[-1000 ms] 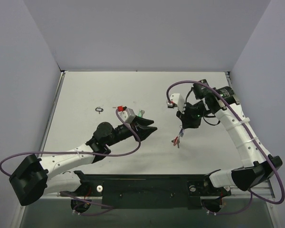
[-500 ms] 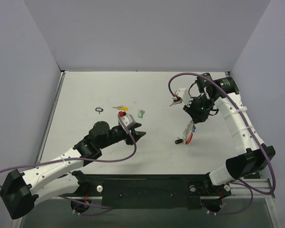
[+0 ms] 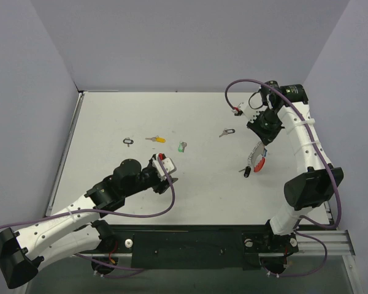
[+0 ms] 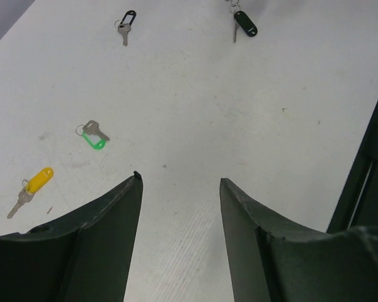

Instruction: Put the keys on the keyring

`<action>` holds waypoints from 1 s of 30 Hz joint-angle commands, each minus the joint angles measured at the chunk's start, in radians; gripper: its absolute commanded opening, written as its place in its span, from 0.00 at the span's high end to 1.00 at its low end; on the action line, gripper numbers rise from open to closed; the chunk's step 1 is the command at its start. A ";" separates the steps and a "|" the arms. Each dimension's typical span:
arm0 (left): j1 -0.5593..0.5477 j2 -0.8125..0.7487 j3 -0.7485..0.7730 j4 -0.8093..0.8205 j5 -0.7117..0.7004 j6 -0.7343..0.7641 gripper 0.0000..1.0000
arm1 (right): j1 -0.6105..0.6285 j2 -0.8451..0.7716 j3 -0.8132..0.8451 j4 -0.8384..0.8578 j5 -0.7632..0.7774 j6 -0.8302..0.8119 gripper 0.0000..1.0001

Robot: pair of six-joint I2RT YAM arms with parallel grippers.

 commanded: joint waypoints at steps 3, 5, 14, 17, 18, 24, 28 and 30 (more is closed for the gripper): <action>0.005 -0.053 0.006 -0.035 -0.103 0.060 0.36 | -0.079 0.089 0.162 -0.057 0.070 0.034 1.00; 0.009 -0.050 0.004 -0.038 -0.113 0.066 0.36 | -0.102 0.127 0.216 -0.050 0.099 0.039 1.00; 0.012 -0.001 0.021 -0.094 -0.159 0.094 0.32 | -0.163 0.200 0.294 0.059 0.192 0.052 1.00; 0.015 0.001 0.023 -0.100 -0.162 0.092 0.31 | -0.169 0.239 0.294 0.093 0.217 0.048 1.00; 0.016 0.002 0.021 -0.098 -0.165 0.097 0.31 | -0.169 0.247 0.288 0.120 0.216 0.052 1.00; 0.022 -0.001 0.020 -0.103 -0.179 0.100 0.31 | -0.148 0.360 0.359 0.150 0.180 0.094 1.00; 0.030 -0.003 0.018 -0.103 -0.177 0.103 0.31 | -0.075 0.439 0.377 0.145 0.197 0.068 1.00; 0.033 -0.004 0.020 -0.106 -0.179 0.103 0.31 | -0.036 0.476 0.385 0.151 0.208 0.071 1.00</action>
